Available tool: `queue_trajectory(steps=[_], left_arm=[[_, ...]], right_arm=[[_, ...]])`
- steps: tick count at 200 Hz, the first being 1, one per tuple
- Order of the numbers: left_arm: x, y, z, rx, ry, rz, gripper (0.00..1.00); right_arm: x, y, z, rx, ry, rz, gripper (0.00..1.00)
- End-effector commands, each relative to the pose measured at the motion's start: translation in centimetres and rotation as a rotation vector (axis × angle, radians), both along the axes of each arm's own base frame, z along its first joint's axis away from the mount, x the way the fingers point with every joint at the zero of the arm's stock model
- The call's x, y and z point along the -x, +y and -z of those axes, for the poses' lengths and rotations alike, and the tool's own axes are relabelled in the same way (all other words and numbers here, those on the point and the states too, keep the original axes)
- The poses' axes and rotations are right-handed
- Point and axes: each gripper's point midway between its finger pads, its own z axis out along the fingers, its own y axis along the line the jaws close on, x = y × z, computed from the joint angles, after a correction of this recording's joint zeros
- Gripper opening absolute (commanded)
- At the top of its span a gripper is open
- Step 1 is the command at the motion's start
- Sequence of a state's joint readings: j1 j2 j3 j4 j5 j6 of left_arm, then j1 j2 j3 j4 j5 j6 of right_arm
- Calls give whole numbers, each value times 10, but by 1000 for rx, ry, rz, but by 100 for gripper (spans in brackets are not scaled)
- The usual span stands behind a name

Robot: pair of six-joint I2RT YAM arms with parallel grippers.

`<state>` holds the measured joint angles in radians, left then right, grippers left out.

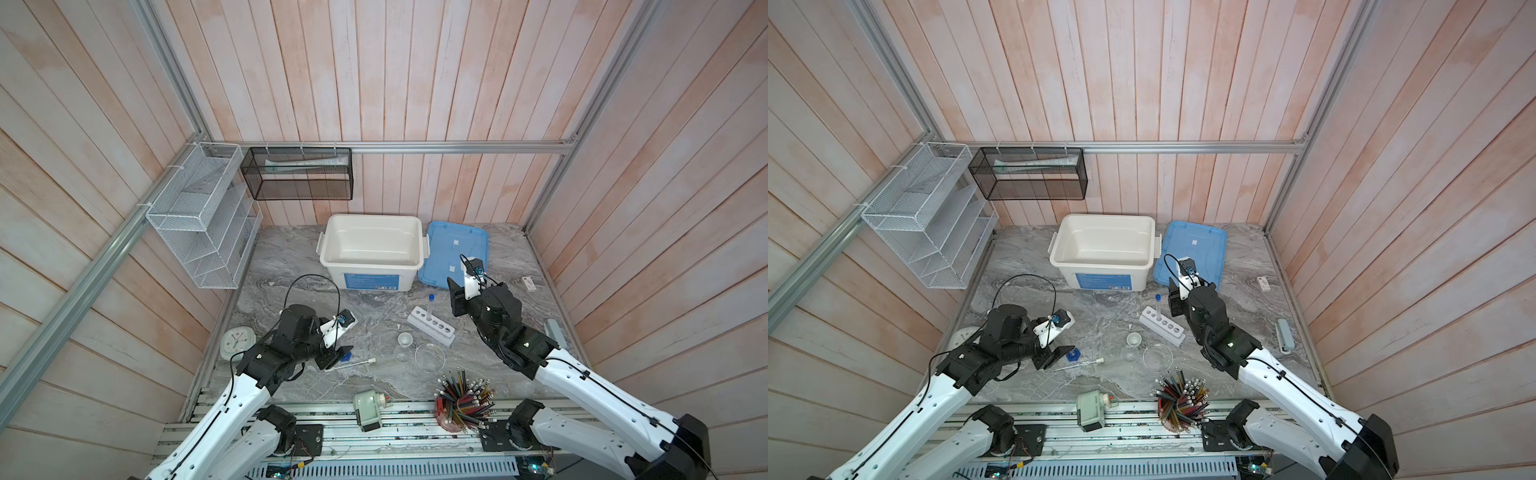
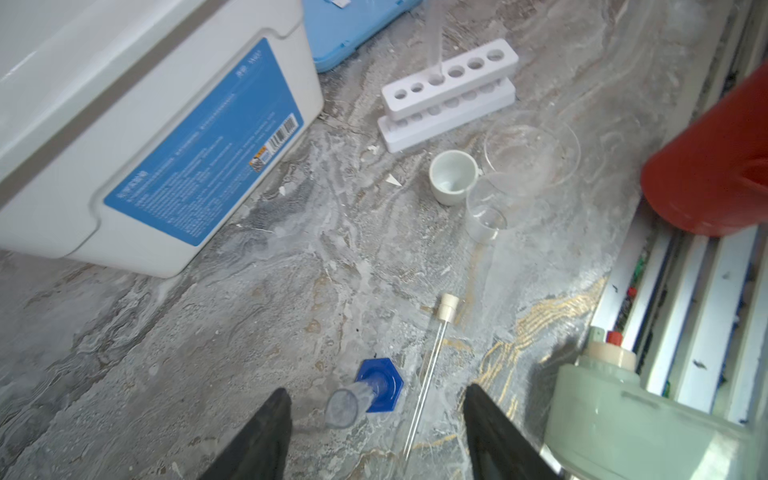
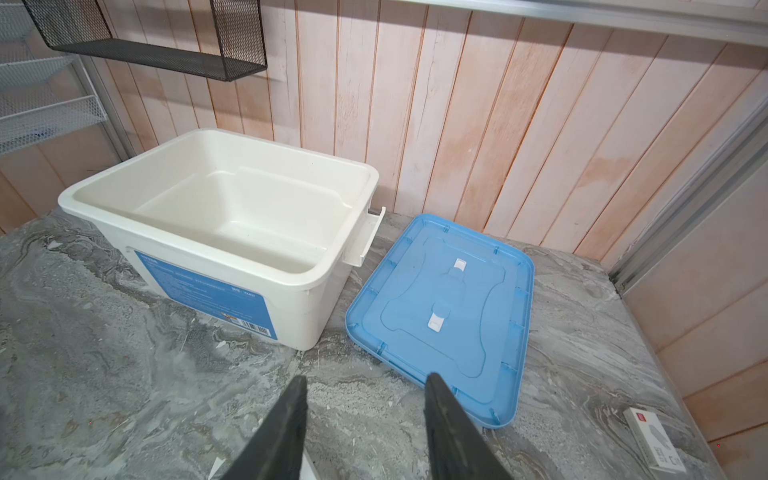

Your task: Organize the chemistry lab equipment

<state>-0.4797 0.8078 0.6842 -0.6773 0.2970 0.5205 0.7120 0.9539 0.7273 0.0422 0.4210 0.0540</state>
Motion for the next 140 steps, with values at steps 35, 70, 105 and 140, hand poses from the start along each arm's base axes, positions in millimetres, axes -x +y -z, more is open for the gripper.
queue_trajectory(steps=[35, 70, 105, 140], left_arm=[[18, 9, 32, -233, 46, 133, 62], [26, 10, 52, -340, 80, 195, 59], [11, 4, 45, -350, 2, 181, 55], [0, 0, 28, -323, -55, 157, 54]], right_arm=[[6, -14, 6, -40, 4, 29, 47], [7, -20, 12, -56, 10, 38, 47], [8, -26, 18, -68, 16, 43, 47], [5, -28, 19, -78, 18, 43, 47]])
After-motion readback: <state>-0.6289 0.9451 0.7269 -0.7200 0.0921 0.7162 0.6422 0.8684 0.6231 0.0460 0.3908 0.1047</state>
